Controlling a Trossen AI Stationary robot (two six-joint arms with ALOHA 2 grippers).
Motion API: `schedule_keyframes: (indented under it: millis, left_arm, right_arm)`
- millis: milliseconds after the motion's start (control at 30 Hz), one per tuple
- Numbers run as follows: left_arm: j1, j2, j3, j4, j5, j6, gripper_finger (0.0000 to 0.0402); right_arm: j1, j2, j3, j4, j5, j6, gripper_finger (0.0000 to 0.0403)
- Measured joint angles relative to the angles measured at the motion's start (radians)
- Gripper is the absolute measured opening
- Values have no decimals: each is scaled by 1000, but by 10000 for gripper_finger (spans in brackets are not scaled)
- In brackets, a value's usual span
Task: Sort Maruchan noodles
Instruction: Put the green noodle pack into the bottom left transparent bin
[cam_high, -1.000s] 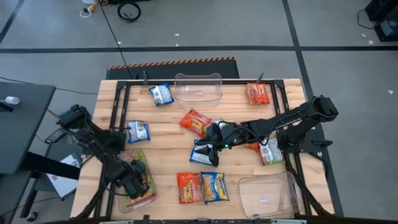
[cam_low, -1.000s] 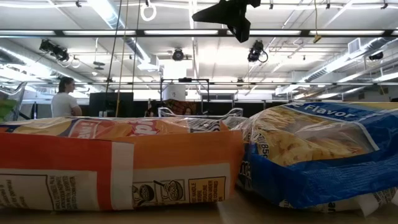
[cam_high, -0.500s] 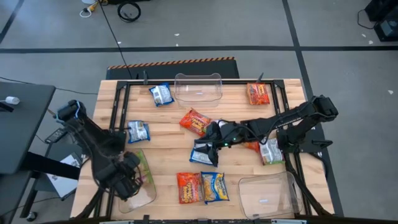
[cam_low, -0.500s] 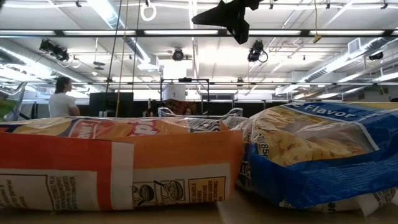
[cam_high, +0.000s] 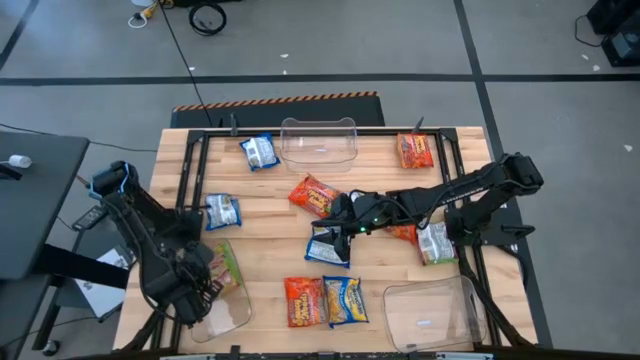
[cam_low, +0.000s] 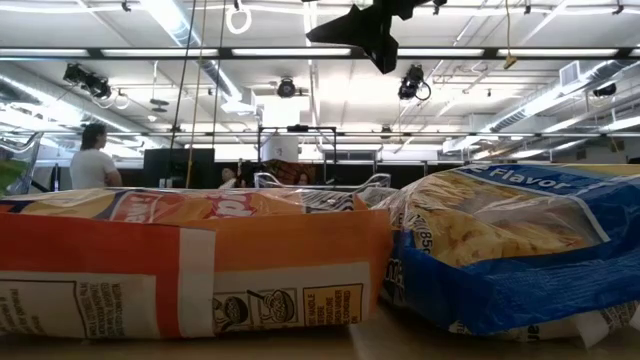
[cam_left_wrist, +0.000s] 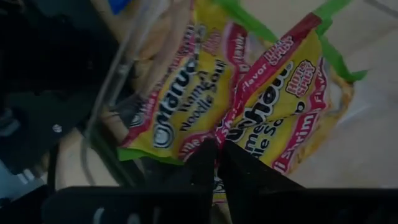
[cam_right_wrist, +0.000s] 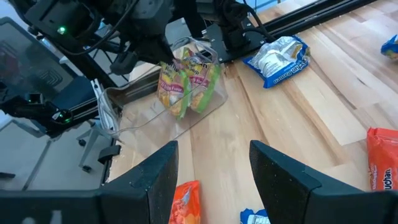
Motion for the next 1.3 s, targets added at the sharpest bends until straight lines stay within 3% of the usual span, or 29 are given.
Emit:
schedule_keyframes:
  millis: [267, 400, 467, 533, 567, 633, 767, 867, 1033, 1133, 1300]
  left_arm:
    - [0, 0, 0, 68, -57, 73, 62]
    - [0, -20, 35, 10, -59, 154, 76]
    - [-1, -36, 79, -35, -129, 161, 84]
    - [1, -47, 106, -16, -287, 208, 88]
    - [10, -48, 110, 26, -370, 259, 88]
    - [57, -43, 98, 153, -438, 413, 85]
    - [195, 10, 45, 475, -369, 754, 72]
    - [278, 59, 32, 639, -285, 882, 64]
    - [365, 133, 32, 676, -184, 927, 56]
    - [379, 174, 31, 678, -148, 937, 55]
    - [380, 205, 31, 674, 0, 885, 55]
  right_arm:
    - [0, -1, 0, 1, -6, 0, 204]
    - [19, -1, 26, -5, -16, -21, 204]
    - [40, -1, 46, -5, -3, -44, 204]
    - [57, -1, 63, -39, 34, -58, 204]
    - [64, -1, 68, -54, 57, -60, 204]
    - [70, -1, 71, -66, 91, -54, 204]
    - [75, 0, 71, -67, 101, 20, 203]
    - [90, 0, 71, -69, 92, 84, 203]
    - [133, 0, 71, -66, 72, 134, 203]
    - [156, 0, 71, -66, 26, 134, 203]
    - [196, -1, 71, -67, -81, 135, 203]
